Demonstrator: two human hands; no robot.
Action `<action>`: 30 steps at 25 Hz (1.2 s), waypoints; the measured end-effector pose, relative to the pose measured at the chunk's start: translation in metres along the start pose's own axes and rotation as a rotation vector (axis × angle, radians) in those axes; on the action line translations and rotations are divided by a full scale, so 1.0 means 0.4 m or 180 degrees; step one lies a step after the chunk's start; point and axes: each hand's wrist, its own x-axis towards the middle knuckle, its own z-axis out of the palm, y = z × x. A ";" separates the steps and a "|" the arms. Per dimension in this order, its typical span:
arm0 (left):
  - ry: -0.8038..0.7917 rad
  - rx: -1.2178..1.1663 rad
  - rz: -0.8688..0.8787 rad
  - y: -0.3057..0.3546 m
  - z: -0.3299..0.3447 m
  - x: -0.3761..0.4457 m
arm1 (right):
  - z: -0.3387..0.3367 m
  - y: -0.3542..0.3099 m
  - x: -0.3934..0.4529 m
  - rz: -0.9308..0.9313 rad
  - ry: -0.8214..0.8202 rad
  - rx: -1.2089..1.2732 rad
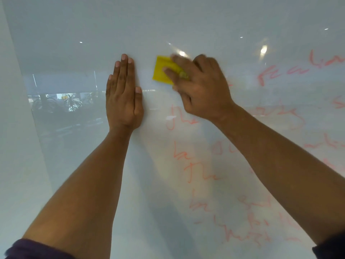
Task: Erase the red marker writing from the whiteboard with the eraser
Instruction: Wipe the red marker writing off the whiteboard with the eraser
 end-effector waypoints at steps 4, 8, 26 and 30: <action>0.0004 -0.0021 -0.0005 -0.006 0.001 0.000 | -0.019 0.031 -0.013 -0.1356 -0.0220 -0.0011; 0.0028 -0.0019 0.0000 -0.007 0.002 -0.003 | 0.005 -0.022 -0.013 0.0119 -0.0025 -0.0190; -0.0046 0.0364 0.0291 0.133 0.033 0.058 | -0.084 0.113 -0.131 0.0098 0.0050 -0.0313; -0.0077 0.0384 0.0247 0.146 0.032 0.064 | -0.091 0.133 -0.150 0.0370 0.0141 -0.0406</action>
